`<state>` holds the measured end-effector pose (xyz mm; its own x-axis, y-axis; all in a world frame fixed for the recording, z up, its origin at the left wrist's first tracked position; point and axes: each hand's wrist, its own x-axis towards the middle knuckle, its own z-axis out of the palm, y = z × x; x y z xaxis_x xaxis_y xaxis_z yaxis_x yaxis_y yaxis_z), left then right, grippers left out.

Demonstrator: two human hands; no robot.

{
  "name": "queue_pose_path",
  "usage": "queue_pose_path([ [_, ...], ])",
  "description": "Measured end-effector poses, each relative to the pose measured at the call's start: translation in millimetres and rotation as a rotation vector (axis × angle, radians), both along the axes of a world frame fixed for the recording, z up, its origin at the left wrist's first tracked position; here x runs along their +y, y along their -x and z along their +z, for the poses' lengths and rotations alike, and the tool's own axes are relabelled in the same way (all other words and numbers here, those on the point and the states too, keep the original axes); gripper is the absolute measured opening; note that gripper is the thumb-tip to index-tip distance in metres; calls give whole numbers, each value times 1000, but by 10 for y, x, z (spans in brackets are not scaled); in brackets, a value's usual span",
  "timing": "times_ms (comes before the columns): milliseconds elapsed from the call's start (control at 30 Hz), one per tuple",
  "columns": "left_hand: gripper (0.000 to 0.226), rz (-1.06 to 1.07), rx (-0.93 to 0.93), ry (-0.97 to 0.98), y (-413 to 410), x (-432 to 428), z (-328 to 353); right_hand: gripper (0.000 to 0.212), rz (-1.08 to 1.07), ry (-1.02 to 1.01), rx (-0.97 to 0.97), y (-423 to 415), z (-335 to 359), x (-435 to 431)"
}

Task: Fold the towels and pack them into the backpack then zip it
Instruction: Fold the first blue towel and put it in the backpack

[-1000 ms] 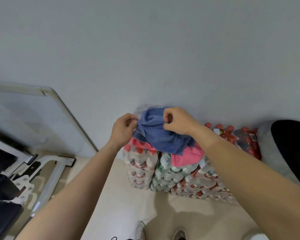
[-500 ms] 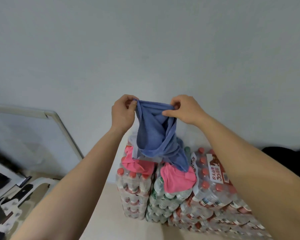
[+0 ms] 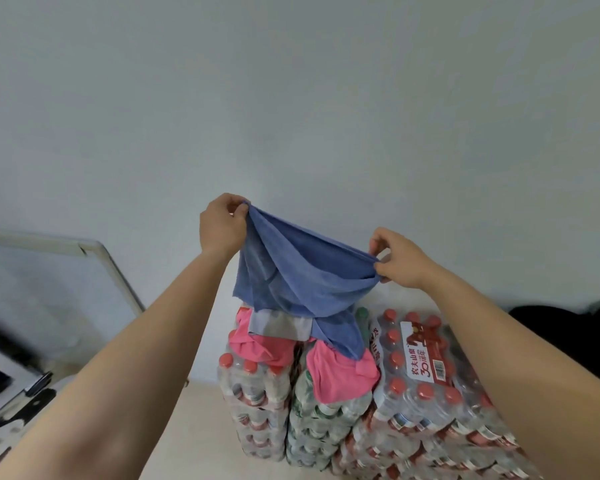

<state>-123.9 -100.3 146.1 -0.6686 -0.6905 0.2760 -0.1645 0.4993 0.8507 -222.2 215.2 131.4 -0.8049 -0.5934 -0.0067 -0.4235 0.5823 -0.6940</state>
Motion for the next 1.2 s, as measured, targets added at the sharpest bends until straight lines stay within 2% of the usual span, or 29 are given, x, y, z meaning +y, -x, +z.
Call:
queue_pose_path([
  [100,17,8,-45,-15,12,10,-112,33,38,-43,44,41,20,76],
  [200,17,7,-46,-33,48,59,-155,41,74,-177,144,26,26,92],
  [333,18,10,-59,-23,89,91,-158,36,110,-398,212,13,-19,156],
  [433,18,16,-75,-5,97,77,-161,30,101,-453,199,-4,-47,260],
  [567,17,9,-98,28,106,77,-198,19,79,-347,95,-17,-64,348],
  [700,19,1,-109,57,115,128,-217,4,148,-366,107,-8,-104,340],
  [800,19,2,-116,63,103,152,-235,9,141,-351,105,-6,-161,318],
  [1000,19,-11,-128,69,28,174,-312,35,92,-164,62,-77,-239,226],
  [1067,20,-16,-134,76,-3,191,-342,30,30,-81,0,-106,-279,181],
  [1167,21,-23,-133,92,-57,214,-376,5,-97,34,-28,-131,-313,122],
  [1200,20,-24,-132,97,-77,217,-386,13,-112,24,0,-130,-320,114],
])
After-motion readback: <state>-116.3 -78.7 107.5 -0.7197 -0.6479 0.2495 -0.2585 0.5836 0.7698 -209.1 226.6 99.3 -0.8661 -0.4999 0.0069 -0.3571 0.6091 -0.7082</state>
